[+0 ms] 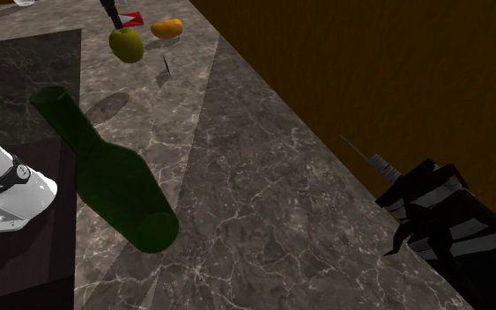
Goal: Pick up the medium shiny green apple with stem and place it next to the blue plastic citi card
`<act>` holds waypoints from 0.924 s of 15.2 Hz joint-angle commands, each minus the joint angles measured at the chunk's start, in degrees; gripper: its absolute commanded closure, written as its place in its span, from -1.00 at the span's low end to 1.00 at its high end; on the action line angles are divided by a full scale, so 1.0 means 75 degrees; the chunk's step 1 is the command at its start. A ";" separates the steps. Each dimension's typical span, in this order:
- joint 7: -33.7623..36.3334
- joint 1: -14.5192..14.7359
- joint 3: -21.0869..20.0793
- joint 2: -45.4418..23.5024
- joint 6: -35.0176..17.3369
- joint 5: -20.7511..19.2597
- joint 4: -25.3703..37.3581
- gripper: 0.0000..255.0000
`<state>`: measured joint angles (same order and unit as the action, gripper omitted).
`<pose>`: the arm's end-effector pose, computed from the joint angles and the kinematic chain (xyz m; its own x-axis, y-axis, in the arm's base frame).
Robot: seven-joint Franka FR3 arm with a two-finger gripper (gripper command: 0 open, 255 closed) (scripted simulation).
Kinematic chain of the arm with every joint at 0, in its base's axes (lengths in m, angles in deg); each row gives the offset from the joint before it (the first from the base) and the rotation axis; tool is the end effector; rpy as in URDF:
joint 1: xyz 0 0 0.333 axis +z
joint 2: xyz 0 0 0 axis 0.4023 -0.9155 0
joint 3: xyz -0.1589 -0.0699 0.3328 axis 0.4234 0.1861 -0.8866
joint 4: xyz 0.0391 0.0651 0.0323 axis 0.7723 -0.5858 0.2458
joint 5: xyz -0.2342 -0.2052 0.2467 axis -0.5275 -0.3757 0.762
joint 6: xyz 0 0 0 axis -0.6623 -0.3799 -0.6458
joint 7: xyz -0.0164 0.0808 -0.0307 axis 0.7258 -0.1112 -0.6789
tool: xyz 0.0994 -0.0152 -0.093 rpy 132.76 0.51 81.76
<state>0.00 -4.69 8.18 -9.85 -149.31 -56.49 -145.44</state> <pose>0.3209 0.3283 0.4950 0.9784 0.1960 0.0652 0.1976 -0.9801 -0.0185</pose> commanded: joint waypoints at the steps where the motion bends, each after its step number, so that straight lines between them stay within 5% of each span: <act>1: -0.0001 -0.0005 -0.0017 -0.0060 -0.0209 -0.0009 -0.0146 1.00; 14: 0.0116 -0.0024 -0.0166 -0.0503 -0.1302 -0.0110 -0.0816 1.00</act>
<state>0.84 -4.88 6.96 -13.62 -158.98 -57.32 -151.50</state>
